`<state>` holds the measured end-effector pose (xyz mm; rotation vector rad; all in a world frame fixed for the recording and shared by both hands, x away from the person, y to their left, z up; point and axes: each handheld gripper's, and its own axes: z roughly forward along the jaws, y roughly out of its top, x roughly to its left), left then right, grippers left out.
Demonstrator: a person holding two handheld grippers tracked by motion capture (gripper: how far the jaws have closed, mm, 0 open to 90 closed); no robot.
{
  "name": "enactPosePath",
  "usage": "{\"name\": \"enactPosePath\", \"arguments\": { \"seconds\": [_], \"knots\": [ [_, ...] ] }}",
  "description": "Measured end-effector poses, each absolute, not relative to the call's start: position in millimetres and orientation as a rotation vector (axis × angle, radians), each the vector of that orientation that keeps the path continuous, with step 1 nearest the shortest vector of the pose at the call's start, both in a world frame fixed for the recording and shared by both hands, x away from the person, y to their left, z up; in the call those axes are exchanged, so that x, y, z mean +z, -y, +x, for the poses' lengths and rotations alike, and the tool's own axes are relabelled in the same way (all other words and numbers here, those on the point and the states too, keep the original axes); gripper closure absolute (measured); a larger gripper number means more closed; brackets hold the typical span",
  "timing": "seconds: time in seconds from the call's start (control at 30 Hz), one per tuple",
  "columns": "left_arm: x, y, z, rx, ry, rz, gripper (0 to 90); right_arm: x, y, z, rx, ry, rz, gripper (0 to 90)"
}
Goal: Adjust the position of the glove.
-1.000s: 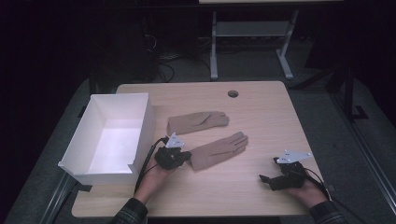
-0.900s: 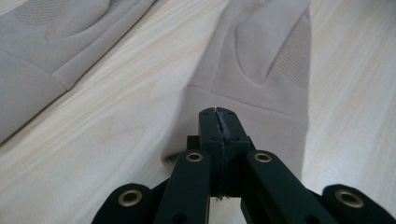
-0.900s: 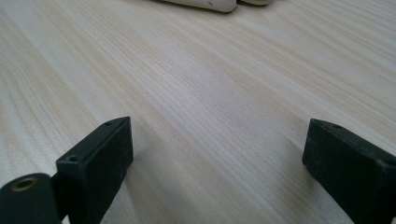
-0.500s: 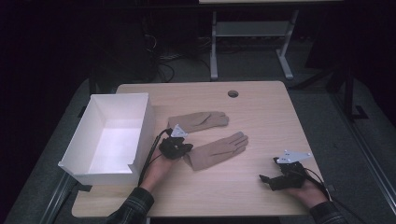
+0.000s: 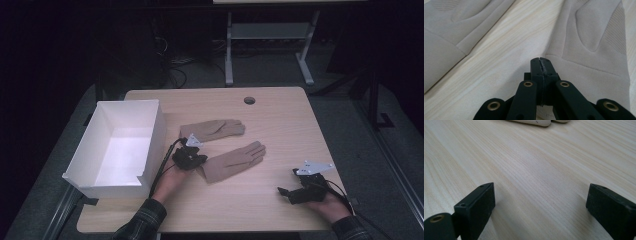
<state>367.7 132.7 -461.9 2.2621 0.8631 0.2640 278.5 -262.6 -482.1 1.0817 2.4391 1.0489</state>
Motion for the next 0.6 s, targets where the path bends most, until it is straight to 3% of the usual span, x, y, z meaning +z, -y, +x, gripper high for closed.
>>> {"name": "enactPosePath", "arguments": {
  "seconds": [0.6],
  "knots": [
    [-461.2,-115.2,341.5,0.119,-0.74,2.314,89.6,-482.0,263.0,277.8,1.048,-2.44,1.08,7.9]
  ]
}}
